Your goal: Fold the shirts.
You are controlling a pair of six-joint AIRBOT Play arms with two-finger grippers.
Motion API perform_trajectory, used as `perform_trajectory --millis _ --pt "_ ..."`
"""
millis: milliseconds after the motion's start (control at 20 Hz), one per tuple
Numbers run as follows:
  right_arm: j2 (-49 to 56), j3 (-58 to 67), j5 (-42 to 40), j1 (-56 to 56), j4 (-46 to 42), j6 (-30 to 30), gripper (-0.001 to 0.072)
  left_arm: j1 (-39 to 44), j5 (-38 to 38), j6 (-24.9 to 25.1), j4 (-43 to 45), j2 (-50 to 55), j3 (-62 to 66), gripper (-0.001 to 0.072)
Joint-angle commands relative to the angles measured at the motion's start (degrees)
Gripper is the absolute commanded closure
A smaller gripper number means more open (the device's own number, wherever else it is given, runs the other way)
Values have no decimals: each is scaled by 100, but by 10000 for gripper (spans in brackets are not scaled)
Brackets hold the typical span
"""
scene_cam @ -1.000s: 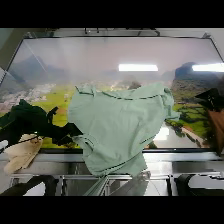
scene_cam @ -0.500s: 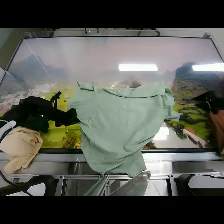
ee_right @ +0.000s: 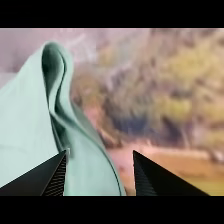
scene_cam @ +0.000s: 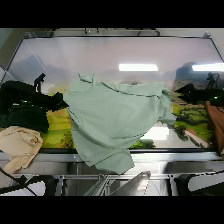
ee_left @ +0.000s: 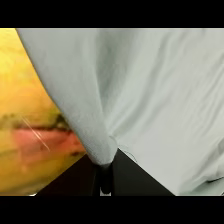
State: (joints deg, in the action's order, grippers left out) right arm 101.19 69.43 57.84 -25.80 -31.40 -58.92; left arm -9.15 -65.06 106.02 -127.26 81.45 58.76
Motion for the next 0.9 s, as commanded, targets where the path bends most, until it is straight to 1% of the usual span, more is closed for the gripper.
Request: perform_trajectory --millis 0,100,300,350,450,500,550,600,650,750,850 --pt "713 708 -203 522 46 -573 250 -42 -68 144 33 127 79 686" --pt "966 981 -24 693 -111 -931 250 -42 -157 199 28 293 79 686" --pt "1003 1056 264 732 -205 -1029 259 -42 -372 306 26 551 79 687" --pt "1003 1056 313 732 -249 -1130 265 -42 -369 306 24 577 79 686" --pt "1005 1058 520 737 -505 -1198 354 -42 -367 306 17 581 79 687" --pt "1016 1058 643 737 -726 -1331 354 -42 -367 306 22 581 79 687" --pt "1029 1058 791 734 -903 -1399 459 -42 -367 306 22 581 79 687" --pt "1029 1058 933 734 -942 -1394 649 -42 -367 306 20 581 79 687" --pt "1012 1058 1102 737 -859 -1331 695 -42 -369 308 9 579 81 686" --pt "879 1060 1687 723 -144 -833 697 -42 -527 308 -37 503 232 686" --pt "426 1058 2341 682 769 -192 697 -42 -933 313 -42 210 765 686"
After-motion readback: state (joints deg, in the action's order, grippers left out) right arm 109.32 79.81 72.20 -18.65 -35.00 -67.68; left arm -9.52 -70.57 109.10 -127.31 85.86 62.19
